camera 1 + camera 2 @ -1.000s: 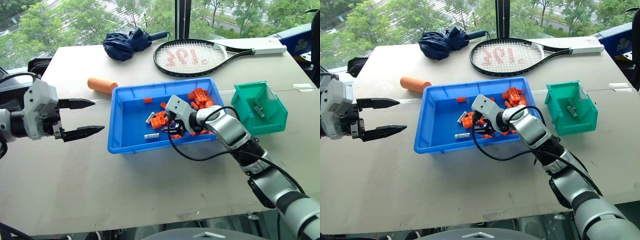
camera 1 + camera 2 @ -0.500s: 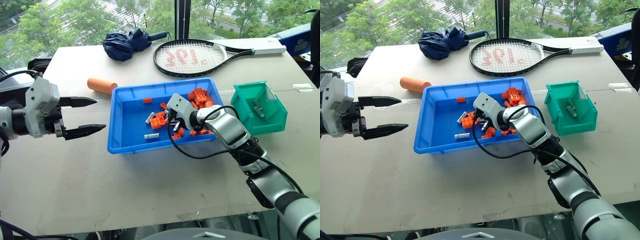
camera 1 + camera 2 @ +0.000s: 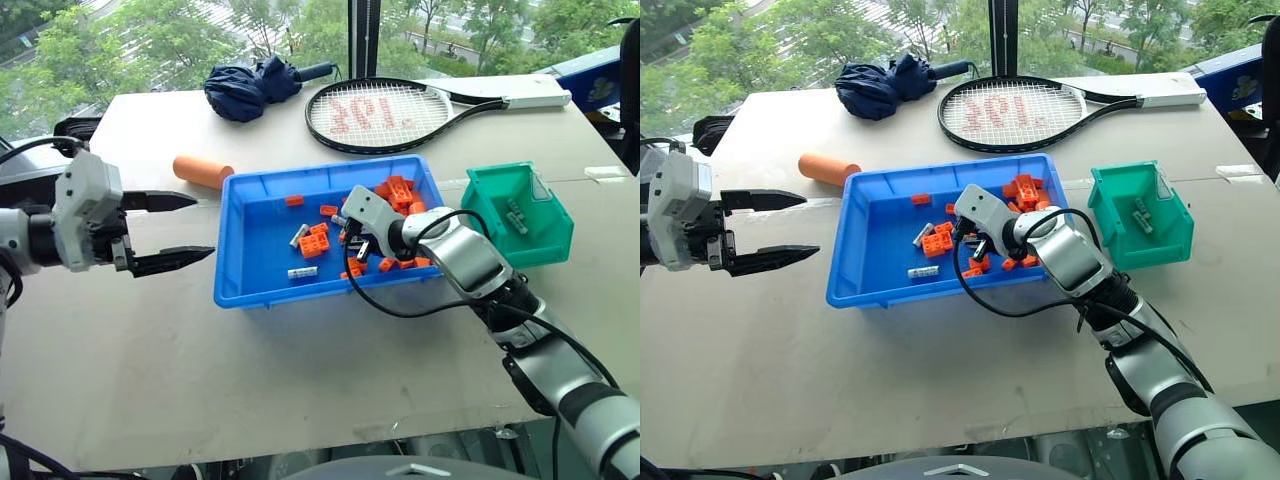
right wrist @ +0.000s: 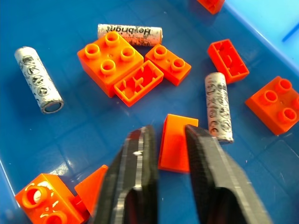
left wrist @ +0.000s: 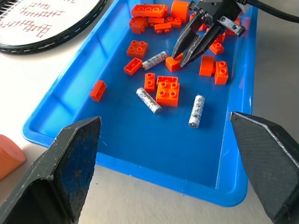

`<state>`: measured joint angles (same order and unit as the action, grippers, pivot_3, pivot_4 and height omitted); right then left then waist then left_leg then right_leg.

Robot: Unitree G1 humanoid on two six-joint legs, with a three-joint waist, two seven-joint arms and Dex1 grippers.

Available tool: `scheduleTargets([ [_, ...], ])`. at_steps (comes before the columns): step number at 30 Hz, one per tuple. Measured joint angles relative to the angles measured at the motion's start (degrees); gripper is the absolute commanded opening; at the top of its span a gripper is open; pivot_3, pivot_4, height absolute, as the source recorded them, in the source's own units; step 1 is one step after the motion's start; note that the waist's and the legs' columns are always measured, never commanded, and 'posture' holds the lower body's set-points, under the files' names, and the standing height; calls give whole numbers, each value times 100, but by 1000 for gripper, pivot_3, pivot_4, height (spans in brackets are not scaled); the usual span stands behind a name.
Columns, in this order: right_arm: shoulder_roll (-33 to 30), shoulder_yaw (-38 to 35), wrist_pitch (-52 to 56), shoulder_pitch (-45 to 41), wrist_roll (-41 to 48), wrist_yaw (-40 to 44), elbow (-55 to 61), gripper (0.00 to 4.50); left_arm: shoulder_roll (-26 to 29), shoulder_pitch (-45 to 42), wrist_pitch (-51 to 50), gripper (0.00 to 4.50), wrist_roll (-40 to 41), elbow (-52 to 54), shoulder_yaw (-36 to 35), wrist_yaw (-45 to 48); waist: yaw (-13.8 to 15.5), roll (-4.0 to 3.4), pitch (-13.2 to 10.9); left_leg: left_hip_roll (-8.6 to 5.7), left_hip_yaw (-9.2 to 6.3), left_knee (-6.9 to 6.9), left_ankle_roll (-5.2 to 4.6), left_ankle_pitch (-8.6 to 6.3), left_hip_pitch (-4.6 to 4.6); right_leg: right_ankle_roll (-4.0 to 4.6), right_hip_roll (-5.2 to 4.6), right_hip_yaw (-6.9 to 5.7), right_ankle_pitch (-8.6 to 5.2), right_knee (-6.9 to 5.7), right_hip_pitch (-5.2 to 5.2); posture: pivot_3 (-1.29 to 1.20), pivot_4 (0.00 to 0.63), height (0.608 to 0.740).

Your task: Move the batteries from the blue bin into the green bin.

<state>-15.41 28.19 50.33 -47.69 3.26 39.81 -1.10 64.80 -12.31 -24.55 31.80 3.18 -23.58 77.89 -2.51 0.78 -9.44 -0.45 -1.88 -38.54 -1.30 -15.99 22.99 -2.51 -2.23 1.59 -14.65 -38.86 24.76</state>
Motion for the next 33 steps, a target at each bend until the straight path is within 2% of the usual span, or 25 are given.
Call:
scheduleTargets([
  [2,18,-18,77,6,4,-44,102,3320,-3,-4,0,4500,0,-1,8,0,2,0,0,0,0,1,0,0,0,0,0,0,0,0,0,0,150,740],
  [10,50,-112,335,204,18,-196,97,3320,-20,-77,1,4500,-1,-49,127,-1,9,1,1,-2,0,0,0,0,0,0,2,-1,0,0,-1,0,150,740],
  [13,164,-247,318,250,32,-274,-6,2511,-19,-101,11,4500,-1,-60,129,0,6,1,1,-2,0,0,0,0,0,0,3,0,0,-1,-1,0,150,740],
  [18,247,-305,318,255,50,-340,-17,299,-20,-113,34,4500,-3,-109,162,4,7,1,0,-2,0,0,0,0,0,0,6,-1,0,0,-1,0,150,740],
  [19,243,-344,322,255,55,-348,-16,187,-20,-118,38,4500,-3,-115,162,4,9,1,1,-2,0,0,0,0,0,0,6,-1,0,0,-1,0,150,740],
  [25,-3,-471,611,254,167,-295,258,188,-20,-140,43,4500,-3,-122,165,4,10,0,0,-2,0,0,-1,0,1,0,4,-1,0,0,-1,0,150,740],
  [30,-212,-1187,621,-213,224,-537,332,187,-43,-147,36,4500,7,-122,165,-6,9,0,0,-2,0,1,-2,-1,0,0,5,-1,0,0,0,0,150,740],
  [31,-248,-1269,454,-304,167,-625,173,687,-61,-153,36,4500,10,-121,165,-11,7,0,0,-2,0,1,-1,0,0,0,4,-1,0,0,0,0,150,740],
  [32,-262,-1300,379,-321,131,-669,82,687,-72,-157,36,4500,12,-121,165,-11,6,0,0,-2,0,1,-1,-1,0,0,4,-1,0,1,0,0,150,740],
  [33,-314,-1293,211,-325,101,-650,-100,1340,-82,-163,35,4500,12,-121,165,-14,6,0,0,-2,1,1,-1,-1,0,0,2,-1,0,1,0,0,150,740],
])
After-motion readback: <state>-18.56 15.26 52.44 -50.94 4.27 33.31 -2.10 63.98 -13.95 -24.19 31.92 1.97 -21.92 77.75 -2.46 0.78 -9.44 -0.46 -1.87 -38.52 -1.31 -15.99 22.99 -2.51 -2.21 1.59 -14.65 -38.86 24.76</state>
